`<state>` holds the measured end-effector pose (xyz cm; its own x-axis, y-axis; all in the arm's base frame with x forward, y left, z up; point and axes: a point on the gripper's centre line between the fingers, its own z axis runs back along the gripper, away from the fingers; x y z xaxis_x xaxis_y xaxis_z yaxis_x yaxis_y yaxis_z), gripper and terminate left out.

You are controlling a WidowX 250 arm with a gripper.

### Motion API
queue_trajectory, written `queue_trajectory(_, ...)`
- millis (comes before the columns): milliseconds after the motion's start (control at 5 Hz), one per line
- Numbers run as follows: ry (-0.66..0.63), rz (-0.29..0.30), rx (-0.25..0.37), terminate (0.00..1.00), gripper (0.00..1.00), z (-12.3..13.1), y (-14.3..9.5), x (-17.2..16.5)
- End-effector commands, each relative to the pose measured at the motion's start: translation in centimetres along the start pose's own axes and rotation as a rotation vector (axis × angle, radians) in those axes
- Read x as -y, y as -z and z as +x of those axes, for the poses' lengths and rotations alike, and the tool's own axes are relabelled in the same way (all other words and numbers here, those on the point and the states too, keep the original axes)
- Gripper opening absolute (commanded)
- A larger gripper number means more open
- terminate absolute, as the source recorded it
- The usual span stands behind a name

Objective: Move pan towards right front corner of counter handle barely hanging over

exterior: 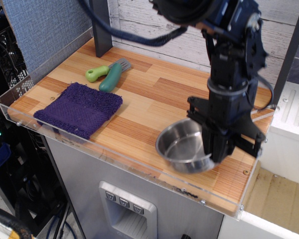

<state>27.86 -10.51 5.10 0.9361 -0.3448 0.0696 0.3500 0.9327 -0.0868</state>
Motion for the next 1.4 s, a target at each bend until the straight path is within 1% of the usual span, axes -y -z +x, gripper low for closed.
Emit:
queue_trajectory(0,-0.025,-0.009,0.032,0.0,0.0,1.6,-1.7,-2.2)
queue_trajectory(200,-0.004,-0.023,0.001,0.0,0.0,0.6,-1.2,-1.1)
queue_trajectory(400,0.0,-0.051,-0.033,0.0,0.0,-0.5,-0.2,-0.5)
queue_trajectory(600,-0.001,-0.073,-0.087,0.0,1.0,-1.3,1.2,-0.7)
queue_trajectory(800,-0.008,-0.106,-0.088,0.0,1.0,-1.4,0.9,-1.1)
queue_trajectory(1000,0.003,-0.143,-0.014,0.0,1.0,-1.3,-1.7,-1.4)
queue_trajectory(1200,0.008,-0.141,0.114,0.0,1.0,-1.5,-6.8,-2.0)
